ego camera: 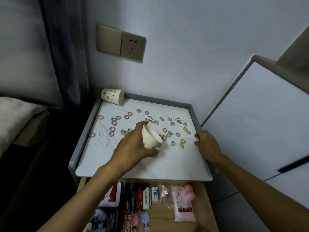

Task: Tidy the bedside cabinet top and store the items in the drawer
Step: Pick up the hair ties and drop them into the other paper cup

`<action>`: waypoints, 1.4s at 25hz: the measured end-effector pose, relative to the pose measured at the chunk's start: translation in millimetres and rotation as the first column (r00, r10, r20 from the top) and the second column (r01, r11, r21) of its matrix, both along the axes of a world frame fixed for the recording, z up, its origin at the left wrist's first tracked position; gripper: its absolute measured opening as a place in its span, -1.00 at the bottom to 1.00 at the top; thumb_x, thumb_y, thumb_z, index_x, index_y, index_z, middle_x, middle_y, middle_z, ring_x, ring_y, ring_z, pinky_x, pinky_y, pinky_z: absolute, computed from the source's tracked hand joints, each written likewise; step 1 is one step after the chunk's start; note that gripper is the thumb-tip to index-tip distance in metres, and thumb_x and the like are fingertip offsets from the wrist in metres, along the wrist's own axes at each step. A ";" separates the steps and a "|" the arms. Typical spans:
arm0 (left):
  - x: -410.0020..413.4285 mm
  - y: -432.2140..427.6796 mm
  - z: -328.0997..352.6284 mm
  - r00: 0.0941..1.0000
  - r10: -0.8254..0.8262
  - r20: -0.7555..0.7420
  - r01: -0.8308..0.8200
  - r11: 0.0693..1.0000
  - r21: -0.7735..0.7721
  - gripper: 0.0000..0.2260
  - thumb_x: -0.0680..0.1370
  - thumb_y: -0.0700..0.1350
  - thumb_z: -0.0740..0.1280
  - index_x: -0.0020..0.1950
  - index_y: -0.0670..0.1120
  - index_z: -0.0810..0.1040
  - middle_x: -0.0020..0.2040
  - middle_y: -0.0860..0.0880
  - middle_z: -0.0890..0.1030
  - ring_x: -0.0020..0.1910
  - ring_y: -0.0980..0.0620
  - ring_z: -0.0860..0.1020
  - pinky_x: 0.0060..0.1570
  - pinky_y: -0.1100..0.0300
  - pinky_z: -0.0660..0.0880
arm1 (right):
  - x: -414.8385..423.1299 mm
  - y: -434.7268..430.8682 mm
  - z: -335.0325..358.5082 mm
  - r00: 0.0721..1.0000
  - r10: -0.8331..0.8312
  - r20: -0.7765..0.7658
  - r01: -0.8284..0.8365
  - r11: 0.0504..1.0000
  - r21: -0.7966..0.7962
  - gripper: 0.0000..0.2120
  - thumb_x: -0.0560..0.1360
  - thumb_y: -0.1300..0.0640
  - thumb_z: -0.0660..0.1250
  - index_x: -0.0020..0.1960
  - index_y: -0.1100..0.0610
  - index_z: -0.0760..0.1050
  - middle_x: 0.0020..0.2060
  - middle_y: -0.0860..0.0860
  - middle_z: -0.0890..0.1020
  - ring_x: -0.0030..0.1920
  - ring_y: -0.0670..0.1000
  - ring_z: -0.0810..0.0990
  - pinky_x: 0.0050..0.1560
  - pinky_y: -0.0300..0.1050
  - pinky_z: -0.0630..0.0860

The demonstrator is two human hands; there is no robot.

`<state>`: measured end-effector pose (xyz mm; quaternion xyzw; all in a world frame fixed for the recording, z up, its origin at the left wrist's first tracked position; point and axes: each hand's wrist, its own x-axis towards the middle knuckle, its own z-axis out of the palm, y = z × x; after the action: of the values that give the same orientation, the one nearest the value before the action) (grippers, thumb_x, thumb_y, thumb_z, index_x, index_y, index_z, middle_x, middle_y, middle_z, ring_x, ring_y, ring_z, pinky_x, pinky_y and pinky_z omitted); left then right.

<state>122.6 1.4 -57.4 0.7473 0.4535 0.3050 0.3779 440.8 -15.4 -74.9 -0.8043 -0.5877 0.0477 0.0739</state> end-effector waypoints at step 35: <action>4.6 12.4 1.6 1.000 0.013 0.023 -0.012 0.999 -0.045 -0.23 0.32 0.14 0.55 0.40 0.17 0.21 0.10 0.09 0.50 0.05 0.02 0.51 -0.09 0.13 0.46 | -6.9 48.2 -16.4 0.966 -0.074 -0.248 0.084 0.996 0.032 -0.80 0.39 0.16 0.54 -0.04 0.22 0.64 -0.11 0.08 0.65 -0.15 0.00 0.56 -0.04 -0.13 0.50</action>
<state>127.1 13.8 -55.8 0.7321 0.4604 0.3060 0.3980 434.0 32.8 -91.3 -0.8131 -0.5423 0.1318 0.1653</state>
